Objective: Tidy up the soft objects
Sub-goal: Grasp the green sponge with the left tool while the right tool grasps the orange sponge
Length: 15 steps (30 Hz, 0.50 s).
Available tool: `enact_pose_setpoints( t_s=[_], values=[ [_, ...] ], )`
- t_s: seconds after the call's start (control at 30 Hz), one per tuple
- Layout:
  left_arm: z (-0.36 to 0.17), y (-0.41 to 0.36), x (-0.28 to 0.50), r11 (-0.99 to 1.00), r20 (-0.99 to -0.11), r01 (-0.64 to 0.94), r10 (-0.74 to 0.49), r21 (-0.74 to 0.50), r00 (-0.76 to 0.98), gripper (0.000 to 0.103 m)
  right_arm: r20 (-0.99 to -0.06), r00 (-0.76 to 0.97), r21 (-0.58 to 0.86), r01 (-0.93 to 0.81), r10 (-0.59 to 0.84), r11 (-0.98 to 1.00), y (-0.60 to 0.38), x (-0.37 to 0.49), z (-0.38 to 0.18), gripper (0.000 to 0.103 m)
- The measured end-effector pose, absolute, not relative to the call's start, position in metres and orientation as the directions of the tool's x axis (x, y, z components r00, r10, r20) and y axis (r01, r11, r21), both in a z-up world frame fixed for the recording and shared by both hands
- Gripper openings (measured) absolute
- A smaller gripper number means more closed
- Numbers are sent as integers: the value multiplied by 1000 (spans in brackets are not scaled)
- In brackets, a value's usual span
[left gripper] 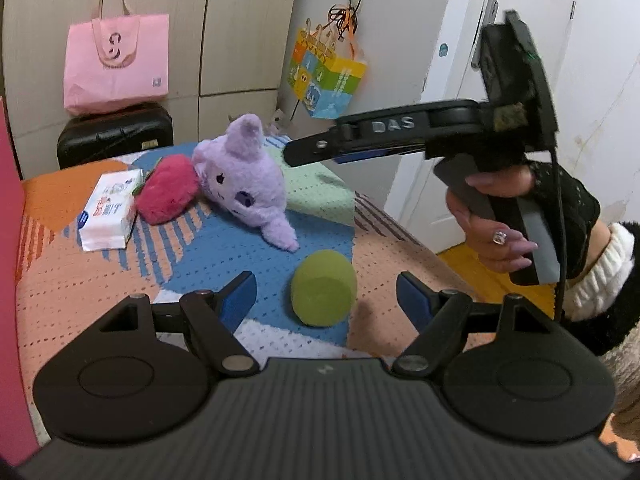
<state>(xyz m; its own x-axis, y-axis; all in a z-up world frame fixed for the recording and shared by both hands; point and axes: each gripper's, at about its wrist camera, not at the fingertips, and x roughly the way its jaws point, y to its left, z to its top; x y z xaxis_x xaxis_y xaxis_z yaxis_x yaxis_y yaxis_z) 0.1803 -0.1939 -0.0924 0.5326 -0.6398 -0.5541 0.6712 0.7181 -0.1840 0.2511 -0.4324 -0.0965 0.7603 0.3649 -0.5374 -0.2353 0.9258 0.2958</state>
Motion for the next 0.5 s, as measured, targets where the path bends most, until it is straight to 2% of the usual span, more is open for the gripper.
enact_pose_setpoints(
  t_s=[0.17, 0.27, 0.33, 0.5],
  values=[
    [-95, -197, 183, 710, -543, 668, -659, -223, 520, 70, -550, 746, 286, -253, 375, 924, -428, 269, -100, 78],
    [-97, -198, 183, 702, -552, 676, -663, -224, 506, 53, -560, 733, 283, -269, 386, 921, -425, 278, -104, 66],
    [-98, -200, 184, 703, -560, 679, -656, -211, 506, 47, -567, 718, 286, -288, 404, 914, -423, 282, -107, 56],
    [-104, -202, 190, 708, -573, 661, -657, -248, 489, 43, -574, 686, 303, -330, 447, 894, -418, 285, -113, 56]
  ],
)
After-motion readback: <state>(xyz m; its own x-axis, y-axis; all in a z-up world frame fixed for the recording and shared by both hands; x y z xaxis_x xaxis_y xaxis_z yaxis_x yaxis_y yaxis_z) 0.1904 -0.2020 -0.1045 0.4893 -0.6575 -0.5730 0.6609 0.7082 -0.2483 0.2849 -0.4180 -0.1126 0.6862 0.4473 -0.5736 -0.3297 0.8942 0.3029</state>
